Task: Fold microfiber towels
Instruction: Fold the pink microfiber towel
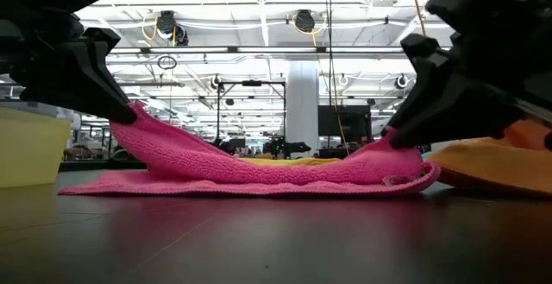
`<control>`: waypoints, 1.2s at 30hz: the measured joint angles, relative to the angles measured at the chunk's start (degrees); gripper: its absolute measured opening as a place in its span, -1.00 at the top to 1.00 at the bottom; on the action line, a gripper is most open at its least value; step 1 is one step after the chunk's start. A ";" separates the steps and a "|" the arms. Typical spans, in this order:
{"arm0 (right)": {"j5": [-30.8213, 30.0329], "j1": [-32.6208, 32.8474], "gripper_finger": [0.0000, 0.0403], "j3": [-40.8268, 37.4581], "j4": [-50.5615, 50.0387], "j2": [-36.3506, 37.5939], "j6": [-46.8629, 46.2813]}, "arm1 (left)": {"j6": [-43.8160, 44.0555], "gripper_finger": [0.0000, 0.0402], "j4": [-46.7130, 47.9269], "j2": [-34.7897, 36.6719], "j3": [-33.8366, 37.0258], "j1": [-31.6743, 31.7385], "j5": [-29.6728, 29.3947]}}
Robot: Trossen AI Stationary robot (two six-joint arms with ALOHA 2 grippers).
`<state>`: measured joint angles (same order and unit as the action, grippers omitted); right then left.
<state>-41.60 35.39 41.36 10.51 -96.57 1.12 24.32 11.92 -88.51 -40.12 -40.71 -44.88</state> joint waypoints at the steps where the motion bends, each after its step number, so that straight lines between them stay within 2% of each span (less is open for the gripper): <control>1: -0.02 -0.27 0.82 0.00 -0.19 0.00 -1.22 | -0.01 0.98 0.00 0.00 0.00 0.00 0.00; 3: -0.20 -0.96 0.94 0.00 -0.22 0.00 -3.06 | -0.03 0.95 0.00 0.00 0.00 0.00 0.00; 6: -2.68 -1.93 0.97 0.00 -0.17 0.03 -3.52 | -1.60 0.92 0.00 0.00 0.00 0.27 -0.68; 9: -12.58 -2.69 0.99 0.00 -0.01 1.11 -3.22 | -3.53 0.97 0.04 0.00 0.00 1.78 -5.48; 14: -36.61 -4.12 0.99 0.00 1.19 3.21 -0.63 | -6.05 0.98 0.79 0.02 -0.02 7.10 -19.28; 15: -39.93 -4.54 0.99 0.00 1.39 3.45 0.52 | -6.06 0.98 0.79 0.02 0.09 8.54 -22.50; 17: -42.33 -5.65 1.00 0.02 1.77 3.56 1.67 | -5.44 0.98 0.61 0.07 0.78 11.12 -28.30; 19: -39.77 -6.66 1.00 0.02 1.28 3.52 1.63 | -4.51 0.98 0.53 0.07 2.04 12.96 -30.01; 22: -31.76 -7.53 1.00 0.02 0.34 2.89 0.06 | -2.17 0.98 -0.68 0.07 5.37 14.08 -27.05; 25: -26.46 -7.18 1.00 0.00 -0.15 2.21 -0.30 | 0.16 0.98 -5.47 0.07 9.28 12.32 -23.06; 28: -21.58 -5.63 1.00 0.00 -0.11 2.14 -0.12 | -1.54 0.99 -12.08 0.04 12.05 8.71 -20.10; 31: -16.47 -3.88 1.00 0.00 -0.08 2.14 0.01 | -5.59 0.98 -17.65 0.04 12.79 5.27 -14.94; 36: -4.24 -2.88 1.00 -0.01 -0.04 2.14 -2.74 | -7.96 0.98 -21.86 0.04 12.79 1.89 -4.99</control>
<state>-45.84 32.51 41.35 10.46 -94.43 -1.62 16.35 -9.93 -88.47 -27.33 -38.82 -49.88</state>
